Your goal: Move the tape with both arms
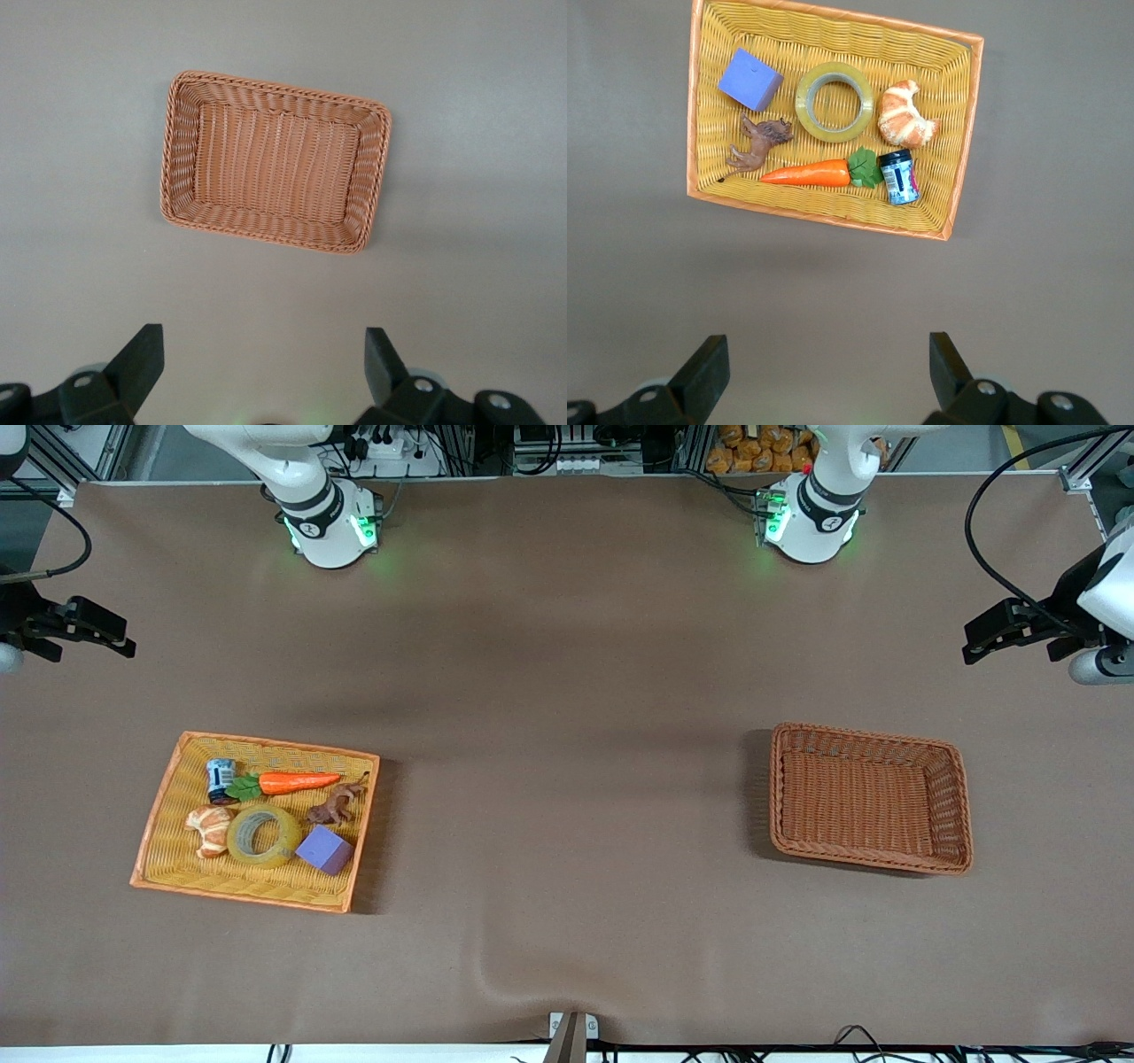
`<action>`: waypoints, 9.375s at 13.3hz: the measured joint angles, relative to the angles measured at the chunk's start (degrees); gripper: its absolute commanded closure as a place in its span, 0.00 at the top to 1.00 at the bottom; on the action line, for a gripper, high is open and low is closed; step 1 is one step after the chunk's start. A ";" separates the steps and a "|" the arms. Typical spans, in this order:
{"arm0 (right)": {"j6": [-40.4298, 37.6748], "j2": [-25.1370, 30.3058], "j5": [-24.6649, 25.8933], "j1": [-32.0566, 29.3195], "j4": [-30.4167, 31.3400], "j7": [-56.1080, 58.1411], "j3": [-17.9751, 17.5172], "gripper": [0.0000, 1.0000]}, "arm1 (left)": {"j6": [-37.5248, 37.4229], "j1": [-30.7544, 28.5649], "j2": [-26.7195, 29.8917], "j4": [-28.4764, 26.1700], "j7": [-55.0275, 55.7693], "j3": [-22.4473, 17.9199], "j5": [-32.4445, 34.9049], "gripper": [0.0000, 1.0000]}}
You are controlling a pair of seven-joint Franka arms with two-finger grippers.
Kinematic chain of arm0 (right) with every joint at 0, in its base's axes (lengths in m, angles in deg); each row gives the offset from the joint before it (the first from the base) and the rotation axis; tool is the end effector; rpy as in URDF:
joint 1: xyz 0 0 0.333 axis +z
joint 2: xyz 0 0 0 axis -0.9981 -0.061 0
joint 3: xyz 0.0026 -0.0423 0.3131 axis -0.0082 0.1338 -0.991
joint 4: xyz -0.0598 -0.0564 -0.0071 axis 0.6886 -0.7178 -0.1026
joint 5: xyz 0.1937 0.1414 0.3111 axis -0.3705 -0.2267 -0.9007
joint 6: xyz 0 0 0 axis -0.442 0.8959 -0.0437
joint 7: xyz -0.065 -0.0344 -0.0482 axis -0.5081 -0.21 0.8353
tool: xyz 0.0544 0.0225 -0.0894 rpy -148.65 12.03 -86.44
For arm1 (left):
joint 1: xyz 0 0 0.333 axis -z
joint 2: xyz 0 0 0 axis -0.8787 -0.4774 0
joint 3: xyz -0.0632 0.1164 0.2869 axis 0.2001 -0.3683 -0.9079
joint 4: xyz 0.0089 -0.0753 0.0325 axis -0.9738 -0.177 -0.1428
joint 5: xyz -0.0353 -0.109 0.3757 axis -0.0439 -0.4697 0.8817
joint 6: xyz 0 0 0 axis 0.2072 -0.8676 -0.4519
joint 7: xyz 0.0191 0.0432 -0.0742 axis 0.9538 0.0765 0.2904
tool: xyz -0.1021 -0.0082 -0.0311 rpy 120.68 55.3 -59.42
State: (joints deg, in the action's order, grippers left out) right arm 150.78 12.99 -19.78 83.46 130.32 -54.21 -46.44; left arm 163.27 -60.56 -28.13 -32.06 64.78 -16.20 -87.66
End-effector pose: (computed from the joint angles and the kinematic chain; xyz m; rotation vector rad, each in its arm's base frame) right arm 0.5214 -0.0605 0.5926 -3.1210 -0.0657 0.0807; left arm 0.5599 -0.0414 0.6430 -3.1164 -0.0355 0.0606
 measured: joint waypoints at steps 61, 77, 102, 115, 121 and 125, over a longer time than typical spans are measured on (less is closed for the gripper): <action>22.67 -39.58 -4.44 6.85 -11.45 23.74 -0.03 0.00 | 5.66 2.30 -6.00 0.33 0.10 3.09 0.00 1.00; 39.02 -49.27 -9.78 49.27 -24.70 -56.94 -3.87 0.00 | 6.94 2.57 -7.03 0.40 0.16 5.55 0.00 1.00; 1.45 -11.20 -6.83 10.45 -9.57 -15.25 -1.01 1.00 | 31.62 25.09 -30.83 -2.40 27.95 6.17 0.00 1.00; -1.54 -2.63 -0.68 -2.28 -2.82 -1.64 -1.36 1.00 | 49.43 26.45 -30.47 -21.50 31.57 5.85 3.02 0.19; -5.90 -2.54 -0.67 -2.28 -5.48 -1.63 -1.72 1.00 | 50.33 27.14 -30.47 -21.24 33.24 6.14 3.03 0.00; -6.94 -2.65 -0.69 -2.28 -5.56 -1.64 -1.86 1.00 | 50.08 25.97 -27.14 -20.87 33.60 5.73 3.03 0.00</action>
State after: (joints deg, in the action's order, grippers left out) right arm 143.84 10.33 -20.47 81.18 124.76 -55.84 -48.30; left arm 213.35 -34.59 -55.27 -52.93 98.38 -10.48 -84.64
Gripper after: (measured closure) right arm 0.000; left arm 0.793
